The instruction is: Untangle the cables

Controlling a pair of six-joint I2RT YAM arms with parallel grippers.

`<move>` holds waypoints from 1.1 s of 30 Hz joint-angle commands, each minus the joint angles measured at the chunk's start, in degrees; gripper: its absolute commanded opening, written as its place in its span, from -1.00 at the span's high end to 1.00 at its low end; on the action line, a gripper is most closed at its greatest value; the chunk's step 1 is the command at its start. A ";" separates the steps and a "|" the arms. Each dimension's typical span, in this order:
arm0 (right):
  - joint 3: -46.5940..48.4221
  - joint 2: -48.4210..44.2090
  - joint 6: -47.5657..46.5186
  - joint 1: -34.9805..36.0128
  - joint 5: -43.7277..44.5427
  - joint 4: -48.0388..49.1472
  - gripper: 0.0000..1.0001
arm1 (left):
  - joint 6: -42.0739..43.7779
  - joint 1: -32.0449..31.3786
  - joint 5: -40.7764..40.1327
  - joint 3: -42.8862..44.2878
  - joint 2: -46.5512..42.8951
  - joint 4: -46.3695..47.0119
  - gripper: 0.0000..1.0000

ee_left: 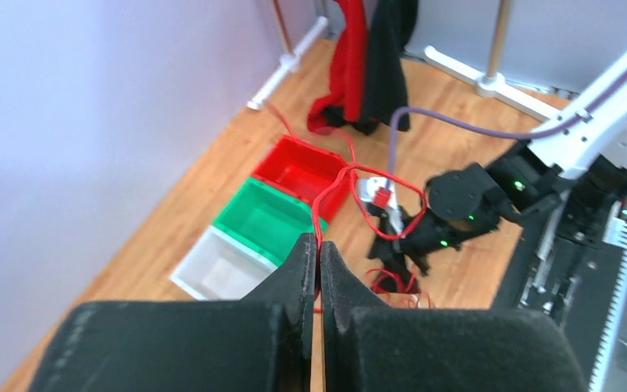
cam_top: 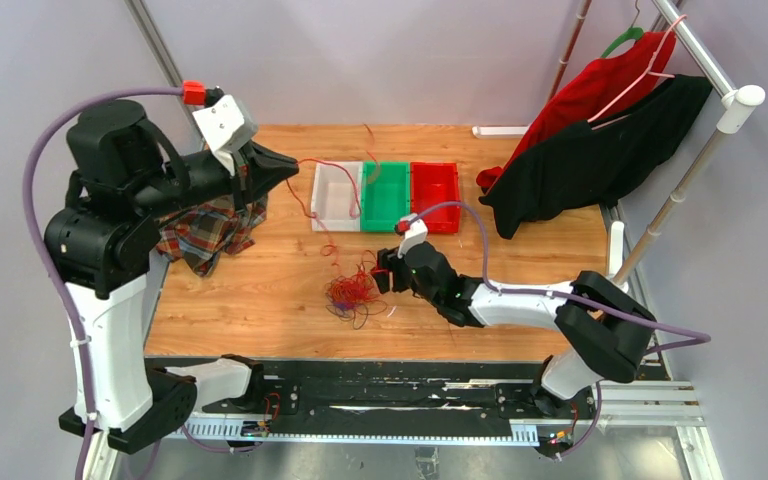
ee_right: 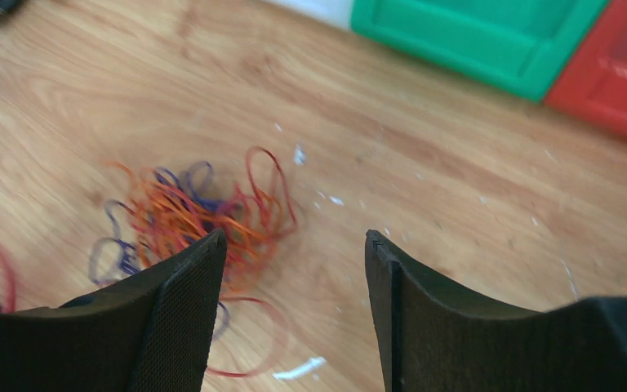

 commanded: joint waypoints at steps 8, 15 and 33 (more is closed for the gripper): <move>-6.78 -2.69 -1.84 -0.64 3.75 -1.52 -0.25 | 2.23 -0.33 -7.37 8.28 1.31 1.25 0.99; -1.39 -10.82 -8.05 0.31 0.99 -5.37 -0.39 | 3.34 -0.31 -8.16 7.19 0.51 1.19 0.99; 22.47 2.13 -10.55 8.86 -14.82 -3.86 -0.38 | -0.37 -0.33 -2.46 10.73 2.40 1.28 0.99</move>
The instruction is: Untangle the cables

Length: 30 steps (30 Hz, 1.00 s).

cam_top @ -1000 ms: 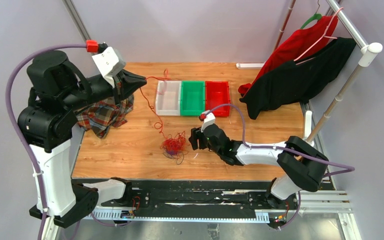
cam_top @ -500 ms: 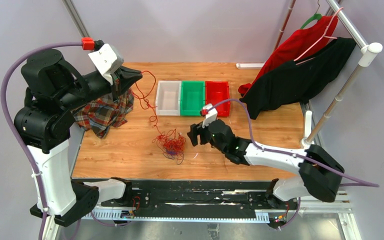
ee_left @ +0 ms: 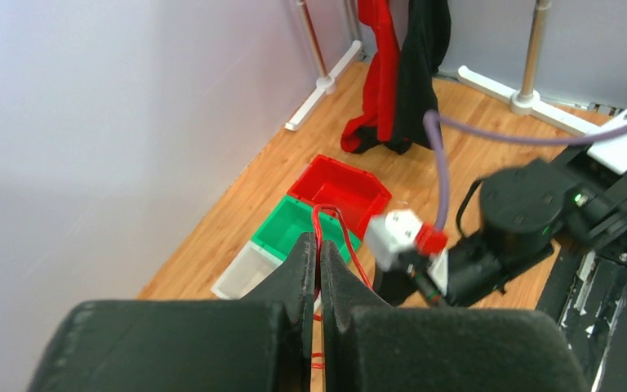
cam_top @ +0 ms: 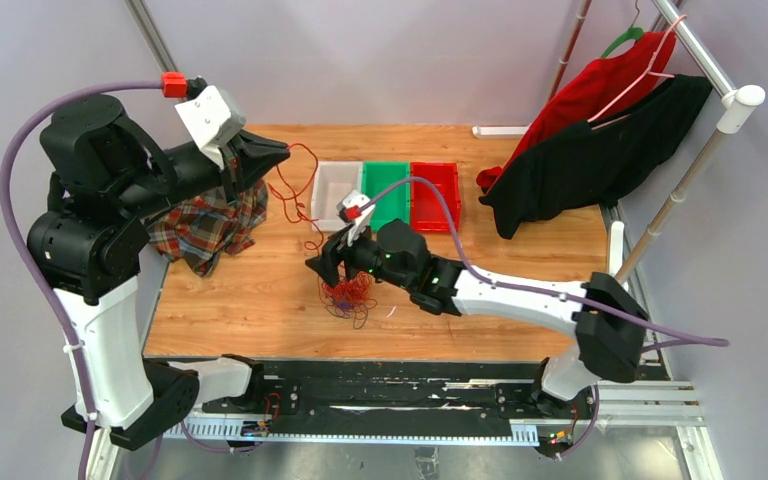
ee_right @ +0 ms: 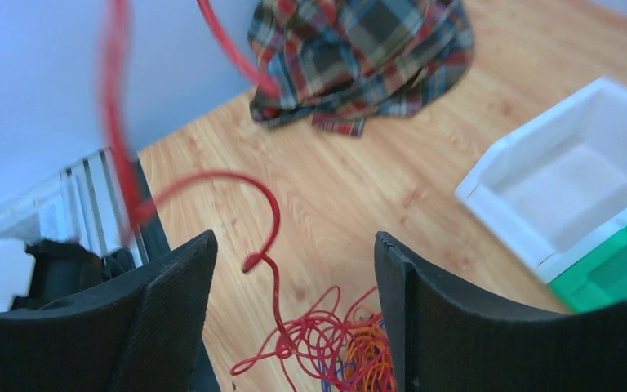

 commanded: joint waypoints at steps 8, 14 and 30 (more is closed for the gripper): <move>0.96 7.46 3.30 -2.09 -4.43 0.81 -0.11 | -6.59 -0.33 1.74 9.13 2.30 5.49 0.99; -5.94 9.04 3.52 -5.27 -3.14 2.67 0.08 | -11.43 -0.34 -4.69 11.39 1.84 12.61 0.99; -23.42 3.51 5.76 -9.71 1.35 5.18 -0.04 | -13.37 -0.33 -34.56 5.85 -3.05 39.42 0.99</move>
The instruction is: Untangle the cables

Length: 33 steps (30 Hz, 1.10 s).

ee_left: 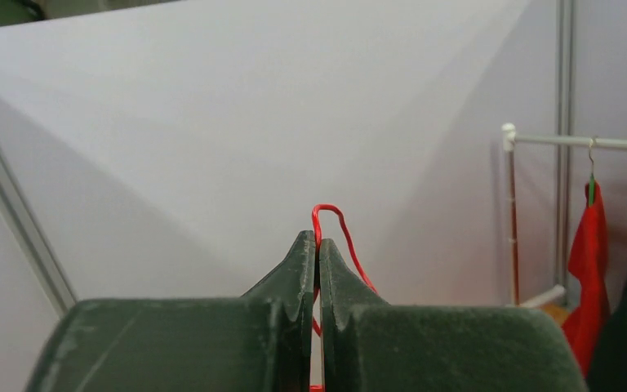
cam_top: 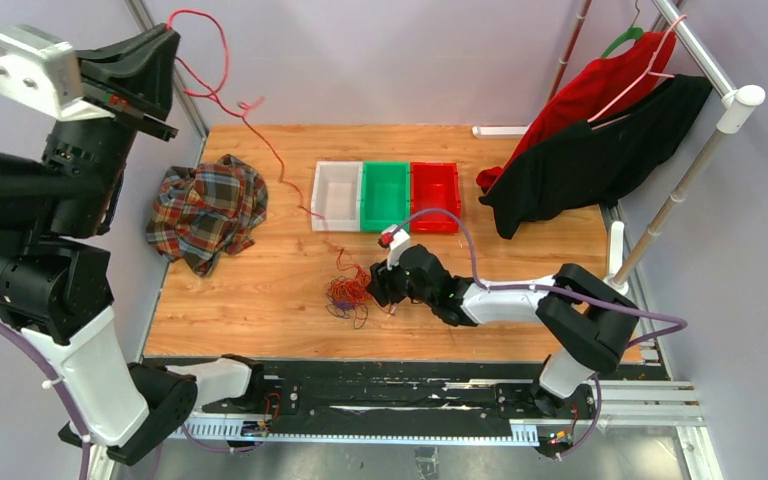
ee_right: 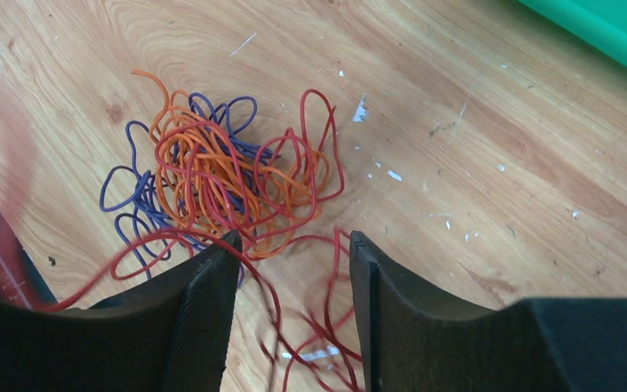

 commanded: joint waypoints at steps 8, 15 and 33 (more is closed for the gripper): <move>-3.92 -9.19 2.06 -1.43 1.22 -2.12 -0.44 | -6.32 -0.34 -3.15 -4.73 -3.21 12.37 0.99; -4.07 -12.48 0.19 -1.43 4.76 -5.34 -0.50 | -3.96 -0.33 -8.12 -2.81 -2.58 24.87 0.99; 11.34 -12.88 -6.27 5.28 2.31 -12.55 -0.54 | -1.12 -0.33 -0.80 -3.39 -4.27 34.37 0.99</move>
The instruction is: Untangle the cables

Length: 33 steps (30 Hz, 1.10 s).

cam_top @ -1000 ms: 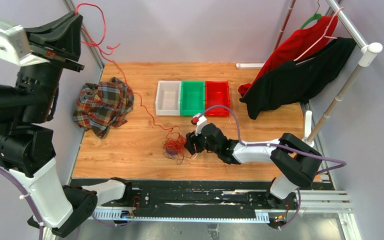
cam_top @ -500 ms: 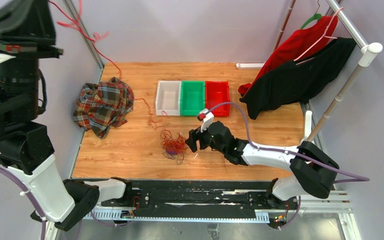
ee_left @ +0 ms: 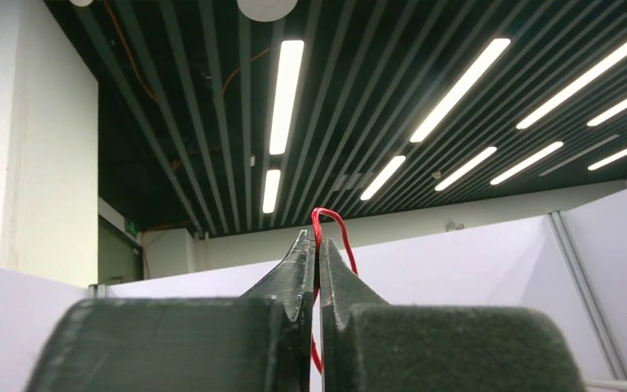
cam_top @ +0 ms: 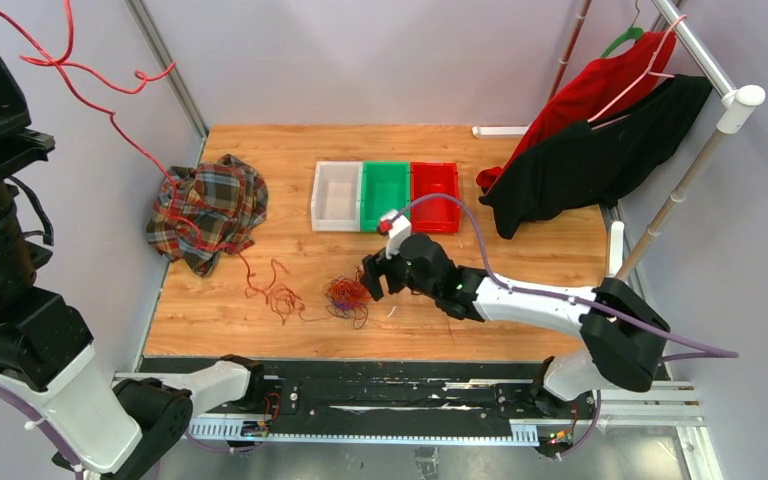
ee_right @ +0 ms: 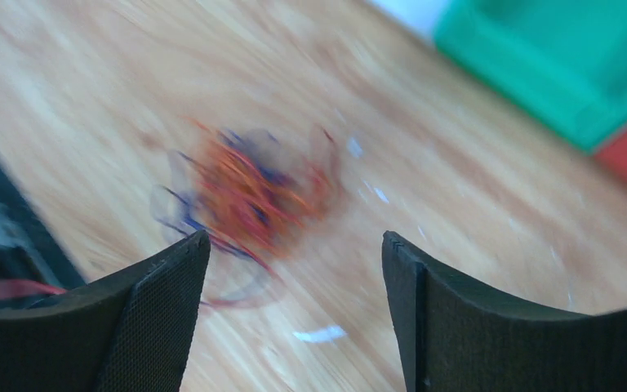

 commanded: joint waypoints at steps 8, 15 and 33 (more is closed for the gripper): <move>18.44 -1.06 -9.10 16.18 -3.33 5.73 -0.55 | 0.35 -0.29 2.10 -1.70 0.47 -2.79 0.99; 21.69 5.51 -7.59 16.19 -8.19 7.51 -0.48 | -0.23 -0.31 1.83 -0.03 1.43 -4.02 0.99; 30.72 18.27 -6.66 12.63 -0.49 3.84 -0.34 | -1.69 -0.33 2.43 0.14 1.30 -4.03 0.98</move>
